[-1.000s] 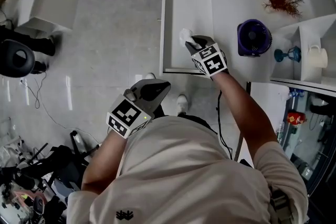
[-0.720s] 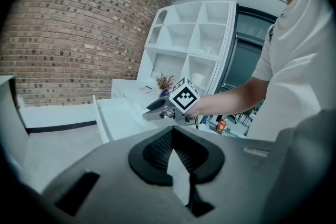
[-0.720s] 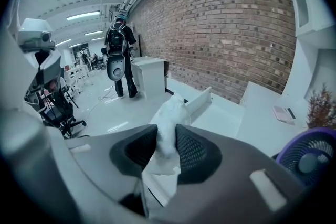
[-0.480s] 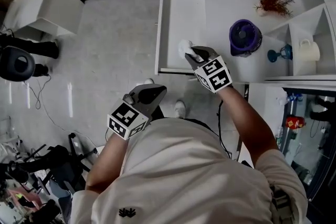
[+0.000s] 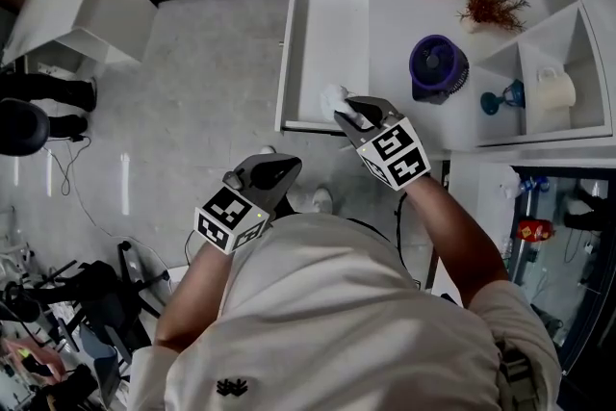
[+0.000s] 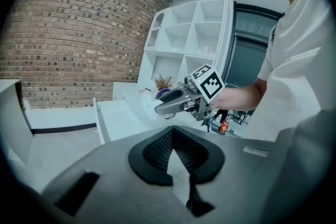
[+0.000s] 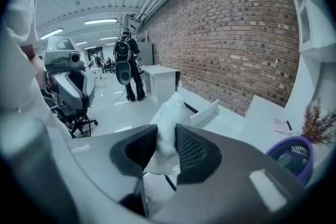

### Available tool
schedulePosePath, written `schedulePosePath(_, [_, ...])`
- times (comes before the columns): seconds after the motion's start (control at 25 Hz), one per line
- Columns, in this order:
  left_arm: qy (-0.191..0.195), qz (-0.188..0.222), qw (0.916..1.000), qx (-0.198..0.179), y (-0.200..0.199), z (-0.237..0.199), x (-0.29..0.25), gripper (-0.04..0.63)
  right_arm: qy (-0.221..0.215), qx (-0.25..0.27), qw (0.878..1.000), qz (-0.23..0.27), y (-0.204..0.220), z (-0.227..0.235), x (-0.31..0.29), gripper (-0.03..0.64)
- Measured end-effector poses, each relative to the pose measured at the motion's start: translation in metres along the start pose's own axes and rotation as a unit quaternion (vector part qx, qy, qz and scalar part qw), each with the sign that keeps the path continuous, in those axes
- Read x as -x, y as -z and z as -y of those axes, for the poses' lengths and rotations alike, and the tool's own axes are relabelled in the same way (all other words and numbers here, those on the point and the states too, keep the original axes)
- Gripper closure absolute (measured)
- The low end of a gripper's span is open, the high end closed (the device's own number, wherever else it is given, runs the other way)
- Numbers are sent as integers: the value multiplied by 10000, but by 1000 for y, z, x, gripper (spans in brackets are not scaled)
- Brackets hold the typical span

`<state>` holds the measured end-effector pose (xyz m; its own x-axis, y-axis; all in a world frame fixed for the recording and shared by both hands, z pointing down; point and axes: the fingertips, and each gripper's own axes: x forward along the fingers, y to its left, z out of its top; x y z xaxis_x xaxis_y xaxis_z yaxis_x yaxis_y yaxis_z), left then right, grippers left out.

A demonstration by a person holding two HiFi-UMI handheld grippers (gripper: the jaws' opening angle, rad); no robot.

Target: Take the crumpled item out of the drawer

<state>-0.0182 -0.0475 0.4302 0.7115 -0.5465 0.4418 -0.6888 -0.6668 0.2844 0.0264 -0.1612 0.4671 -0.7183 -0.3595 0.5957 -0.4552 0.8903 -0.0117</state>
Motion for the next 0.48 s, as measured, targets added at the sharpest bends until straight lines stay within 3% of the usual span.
schedulePosePath(0.48, [-131,-38,9999,-20,12,31,-12,589,-183,53,9994,276,-1,-16,47,500])
